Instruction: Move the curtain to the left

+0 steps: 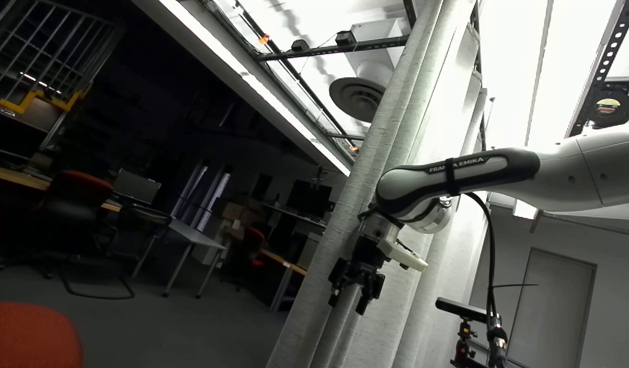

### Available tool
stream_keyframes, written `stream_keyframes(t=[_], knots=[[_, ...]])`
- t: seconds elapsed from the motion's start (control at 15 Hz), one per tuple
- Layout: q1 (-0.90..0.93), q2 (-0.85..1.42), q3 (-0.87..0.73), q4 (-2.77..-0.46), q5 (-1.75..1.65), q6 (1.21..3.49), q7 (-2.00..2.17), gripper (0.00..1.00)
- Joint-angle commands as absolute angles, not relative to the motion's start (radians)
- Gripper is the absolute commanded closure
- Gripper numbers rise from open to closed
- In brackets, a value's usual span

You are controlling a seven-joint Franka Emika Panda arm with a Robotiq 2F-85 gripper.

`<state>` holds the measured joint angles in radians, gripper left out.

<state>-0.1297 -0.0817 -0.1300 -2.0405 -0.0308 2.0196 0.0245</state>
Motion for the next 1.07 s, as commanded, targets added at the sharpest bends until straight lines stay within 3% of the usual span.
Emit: stream_keyframes(t=[0.0, 1.0], knots=[[-0.144, -0.083, -0.144, -2.043, -0.047, 2.033, 0.018, 0.00], [-0.162, -0.120, -0.180, -2.052, 0.008, 2.332, -0.061, 0.00]])
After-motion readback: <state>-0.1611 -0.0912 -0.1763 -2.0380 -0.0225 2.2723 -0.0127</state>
